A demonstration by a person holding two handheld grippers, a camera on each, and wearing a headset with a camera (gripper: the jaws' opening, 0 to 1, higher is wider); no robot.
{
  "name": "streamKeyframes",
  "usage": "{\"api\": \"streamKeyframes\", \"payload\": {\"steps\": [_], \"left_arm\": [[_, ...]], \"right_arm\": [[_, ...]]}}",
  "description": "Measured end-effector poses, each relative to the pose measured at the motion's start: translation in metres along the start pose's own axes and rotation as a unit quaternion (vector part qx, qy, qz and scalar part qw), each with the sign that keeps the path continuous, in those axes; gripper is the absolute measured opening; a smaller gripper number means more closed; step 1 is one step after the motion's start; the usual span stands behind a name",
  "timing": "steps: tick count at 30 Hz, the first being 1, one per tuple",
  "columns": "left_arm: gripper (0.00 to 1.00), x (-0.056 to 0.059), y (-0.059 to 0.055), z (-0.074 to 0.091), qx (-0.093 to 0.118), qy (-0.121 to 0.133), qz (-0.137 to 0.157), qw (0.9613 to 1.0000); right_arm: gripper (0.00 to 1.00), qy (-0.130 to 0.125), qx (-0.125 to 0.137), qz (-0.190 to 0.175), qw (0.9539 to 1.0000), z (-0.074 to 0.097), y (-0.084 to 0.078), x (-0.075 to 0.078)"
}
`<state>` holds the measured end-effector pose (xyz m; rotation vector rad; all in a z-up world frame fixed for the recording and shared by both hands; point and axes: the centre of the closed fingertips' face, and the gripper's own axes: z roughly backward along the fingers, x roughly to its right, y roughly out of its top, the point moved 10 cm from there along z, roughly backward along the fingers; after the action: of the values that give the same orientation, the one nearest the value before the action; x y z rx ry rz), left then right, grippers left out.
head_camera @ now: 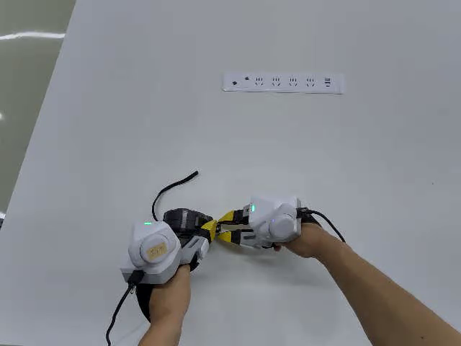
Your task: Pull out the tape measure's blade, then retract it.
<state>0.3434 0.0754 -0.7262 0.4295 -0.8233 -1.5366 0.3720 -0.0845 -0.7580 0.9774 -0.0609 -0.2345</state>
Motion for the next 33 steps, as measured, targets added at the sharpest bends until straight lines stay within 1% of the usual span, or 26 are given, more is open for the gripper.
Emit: {"api": "streamKeyframes", "payload": {"steps": [3,11,14,23,29,33], "left_arm": [[0.63,0.0008,-0.0006,-0.0002,0.001,0.001,-0.002,1.0000],[0.63,0.0034,-0.0023,-0.0004,0.002,0.003,-0.022,0.9998],[0.63,0.0030,-0.0029,0.0002,0.004,0.005,-0.016,0.9998],[0.63,0.0030,-0.0038,0.0000,0.009,0.006,-0.019,0.9998],[0.63,0.0008,-0.0031,0.0004,0.006,-0.006,-0.025,0.9997],[0.63,0.0009,-0.0031,0.0007,0.004,-0.008,-0.027,0.9996]], "right_arm": [[0.12,-0.001,-0.001,0.003,1.0000,-0.0013,-0.0007,-0.0006],[0.13,-0.004,-0.013,0.012,0.9998,-0.0043,-0.0025,-0.0025],[0.13,-0.013,-0.015,0.020,0.9996,-0.0050,-0.0019,-0.0024],[0.13,-0.017,-0.014,0.016,0.9996,-0.0053,-0.0021,-0.0027],[0.14,-0.019,-0.015,0.013,0.9996,-0.0051,-0.0015,-0.0034],[0.14,-0.021,-0.015,0.011,0.9996,-0.0051,-0.0018,-0.0042]]}}
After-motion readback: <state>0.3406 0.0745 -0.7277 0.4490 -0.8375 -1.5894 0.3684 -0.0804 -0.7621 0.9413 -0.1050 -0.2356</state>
